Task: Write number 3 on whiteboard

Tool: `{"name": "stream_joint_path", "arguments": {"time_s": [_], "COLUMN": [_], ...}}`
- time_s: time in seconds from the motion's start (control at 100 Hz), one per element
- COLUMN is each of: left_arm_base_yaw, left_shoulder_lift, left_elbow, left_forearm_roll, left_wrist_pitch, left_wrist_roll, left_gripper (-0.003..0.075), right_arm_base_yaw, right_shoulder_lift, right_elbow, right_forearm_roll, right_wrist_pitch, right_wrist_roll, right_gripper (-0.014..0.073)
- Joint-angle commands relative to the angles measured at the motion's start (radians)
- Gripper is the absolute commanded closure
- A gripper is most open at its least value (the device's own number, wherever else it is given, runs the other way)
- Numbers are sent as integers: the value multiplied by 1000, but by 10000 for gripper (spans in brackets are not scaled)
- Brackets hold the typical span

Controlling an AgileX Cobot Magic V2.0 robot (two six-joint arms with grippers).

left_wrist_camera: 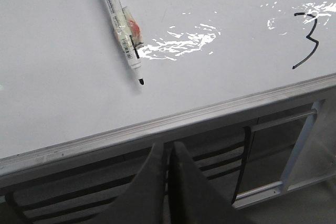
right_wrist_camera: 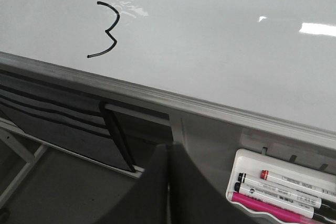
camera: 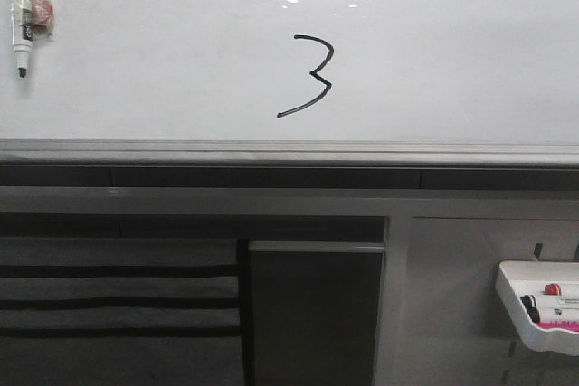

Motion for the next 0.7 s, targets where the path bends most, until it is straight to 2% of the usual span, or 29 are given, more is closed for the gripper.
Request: {"name": "stream_joint_path", "arguments": {"time_s": [0.0, 0.13, 0.29, 0.42, 0.62, 0.69], "left_arm_base_yaw": [3, 1, 14, 15, 15, 15], "left_shoulder_lift": [5, -24, -188, -339, -444, -473], "left_elbow": [-27, -10, 93, 201, 356, 401], "left_forearm_roll": [-21, -21, -26, 61, 46, 87], "left_wrist_pitch": [-73, -91, -123, -212, -385, -424], "left_wrist_roll": [-4, -4, -4, -4, -9, -86], "left_gripper": [741, 741, 741, 741, 741, 741], "right_arm_base_yaw": [-7, -7, -7, -7, -7, -7], "right_shoulder_lift": [2, 2, 2, 2, 2, 2], "right_elbow": [-23, -23, -23, -23, -23, -23], "right_forearm_roll": [-14, -14, -14, -14, -14, -14], "right_wrist_pitch": [-82, -82, -82, -82, -82, -82], "right_wrist_roll": [-1, -1, -1, -1, -1, -1], "right_gripper": [663, 663, 663, 663, 663, 663]}}
